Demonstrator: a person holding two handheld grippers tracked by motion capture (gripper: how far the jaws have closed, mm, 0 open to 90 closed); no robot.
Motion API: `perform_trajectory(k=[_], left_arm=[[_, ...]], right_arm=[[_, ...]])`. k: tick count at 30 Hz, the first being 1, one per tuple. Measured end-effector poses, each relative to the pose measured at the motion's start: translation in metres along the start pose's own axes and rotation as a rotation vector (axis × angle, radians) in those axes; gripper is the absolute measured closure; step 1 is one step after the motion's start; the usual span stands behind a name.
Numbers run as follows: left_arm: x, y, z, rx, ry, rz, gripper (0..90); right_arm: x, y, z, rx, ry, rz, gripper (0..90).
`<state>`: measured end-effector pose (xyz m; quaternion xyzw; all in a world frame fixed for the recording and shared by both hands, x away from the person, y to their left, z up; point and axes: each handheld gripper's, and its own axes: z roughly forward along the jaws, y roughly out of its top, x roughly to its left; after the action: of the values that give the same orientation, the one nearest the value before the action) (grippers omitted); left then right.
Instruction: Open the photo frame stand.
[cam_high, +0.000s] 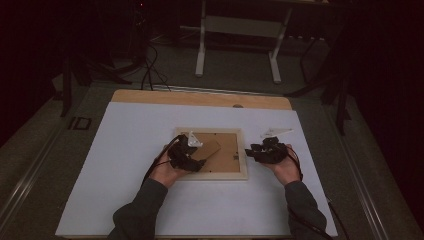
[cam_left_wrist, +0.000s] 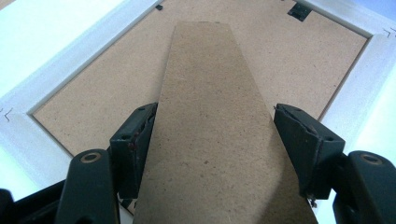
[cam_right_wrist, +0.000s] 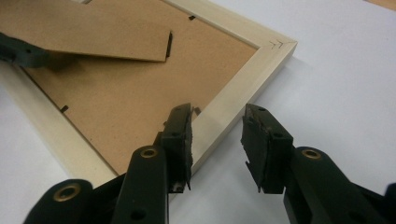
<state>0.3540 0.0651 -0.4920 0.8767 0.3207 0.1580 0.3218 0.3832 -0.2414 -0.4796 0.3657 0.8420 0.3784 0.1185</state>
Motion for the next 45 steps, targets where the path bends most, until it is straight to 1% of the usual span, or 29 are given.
perform_trajectory(k=[6,10,12,16,17,27,30,32,34,39,44,45], left_arm=[[-0.003,0.0,-0.003,-0.016,0.015,0.021,34.2],[-0.005,0.001,-0.005,-0.027,0.024,0.028,34.2],[-0.007,0.001,-0.006,-0.036,0.035,0.038,34.2],[-0.009,0.001,-0.007,-0.039,0.041,0.044,34.2],[-0.01,0.001,-0.008,-0.04,0.047,0.051,34.2],[-0.015,0.001,-0.011,-0.057,0.075,0.075,34.2],[-0.016,0.001,-0.012,-0.062,0.08,0.078,34.2],[-0.017,0.001,-0.012,-0.063,0.083,0.08,34.2],[-0.018,0.0,-0.013,-0.067,0.089,0.083,34.2],[-0.02,0.0,-0.014,-0.072,0.099,0.096,34.2],[-0.023,-0.001,-0.016,-0.08,0.115,0.111,34.2],[-0.024,-0.001,-0.017,-0.086,0.117,0.111,34.2]], right_arm=[[-0.002,0.006,0.0,0.0,-0.006,-0.004,62.3],[-0.004,0.008,0.001,-0.002,-0.006,0.002,62.4],[-0.005,0.011,0.001,-0.004,-0.006,0.009,62.4],[-0.006,0.014,0.002,0.0,-0.008,0.011,62.5],[-0.007,0.015,0.003,-0.002,-0.006,0.011,62.6],[-0.011,0.02,0.011,0.026,-0.009,0.021,62.7],[-0.013,0.021,0.015,0.028,-0.009,0.036,62.5],[-0.016,0.021,0.017,0.034,-0.015,0.057,62.3],[-0.017,0.022,0.019,0.037,-0.007,0.069,62.1],[-0.019,0.026,0.023,0.043,-0.002,0.078,61.9],[-0.02,0.029,0.025,0.052,-0.003,0.088,58.7],[-0.02,0.03,0.026,0.053,0.001,0.098,58.0]])
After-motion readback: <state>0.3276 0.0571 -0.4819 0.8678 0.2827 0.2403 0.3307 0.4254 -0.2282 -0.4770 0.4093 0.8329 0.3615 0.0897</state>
